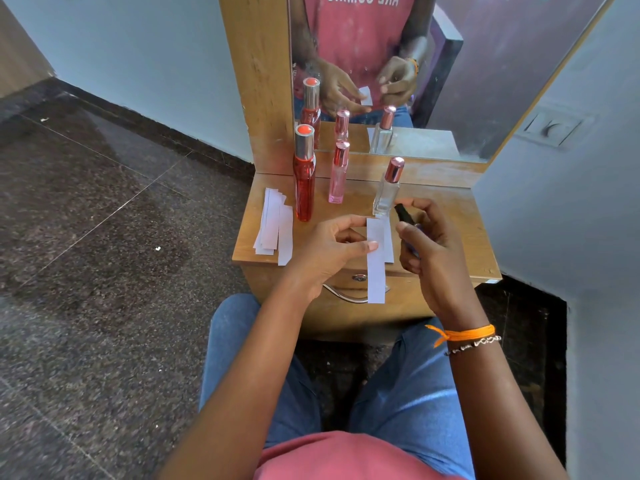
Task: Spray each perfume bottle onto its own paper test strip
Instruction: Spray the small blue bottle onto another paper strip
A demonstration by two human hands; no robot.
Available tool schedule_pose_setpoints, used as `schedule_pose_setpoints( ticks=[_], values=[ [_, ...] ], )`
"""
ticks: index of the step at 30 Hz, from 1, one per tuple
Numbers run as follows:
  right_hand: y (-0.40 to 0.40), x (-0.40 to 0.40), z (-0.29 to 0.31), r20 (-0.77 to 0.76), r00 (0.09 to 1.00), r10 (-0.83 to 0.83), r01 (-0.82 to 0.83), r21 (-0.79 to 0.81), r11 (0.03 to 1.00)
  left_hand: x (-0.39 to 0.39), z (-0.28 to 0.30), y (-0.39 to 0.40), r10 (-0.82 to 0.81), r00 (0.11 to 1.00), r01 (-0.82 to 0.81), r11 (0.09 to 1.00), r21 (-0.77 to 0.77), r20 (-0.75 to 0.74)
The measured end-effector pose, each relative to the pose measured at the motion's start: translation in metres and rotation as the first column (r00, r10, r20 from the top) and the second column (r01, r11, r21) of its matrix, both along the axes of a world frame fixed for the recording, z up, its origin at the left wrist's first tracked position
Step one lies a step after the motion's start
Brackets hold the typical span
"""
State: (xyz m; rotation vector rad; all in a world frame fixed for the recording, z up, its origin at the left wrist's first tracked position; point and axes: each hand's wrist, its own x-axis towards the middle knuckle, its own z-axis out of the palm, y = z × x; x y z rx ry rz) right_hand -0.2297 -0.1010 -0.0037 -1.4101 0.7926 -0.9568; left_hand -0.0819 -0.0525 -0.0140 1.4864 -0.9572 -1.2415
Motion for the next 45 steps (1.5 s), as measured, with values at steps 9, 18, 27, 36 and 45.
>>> schedule_pose_setpoints(
  ticks=[9, 18, 27, 36, 45],
  values=[
    [-0.008, -0.008, -0.006, 0.252, 0.952, 0.175, -0.218, 0.151, 0.964, 0.002, -0.003, -0.001, 0.0, 1.0, 0.0, 1.0, -0.018, 0.027],
    [-0.004, -0.004, -0.009, 0.003, 0.997, 0.076, -0.076, -0.025, 0.997, 0.003, -0.003, 0.0, -0.006, 1.0, 0.007, 0.999, -0.031, 0.025],
    [-0.003, 0.011, -0.008, -0.321, 0.921, -0.222, 0.019, -0.531, 0.847, 0.001, -0.003, 0.001, -0.007, 1.0, 0.007, 1.0, -0.024, 0.011],
    [-0.006, 0.018, -0.007, -0.462, 0.826, -0.323, -0.093, -0.676, 0.731, -0.002, -0.003, -0.001, -0.02, 1.0, 0.02, 0.999, -0.041, -0.011],
    [-0.01, 0.015, -0.008, -0.466, 0.827, -0.314, -0.098, -0.67, 0.736, -0.002, -0.003, 0.0, -0.018, 1.0, 0.018, 1.0, -0.023, -0.001]
  ],
)
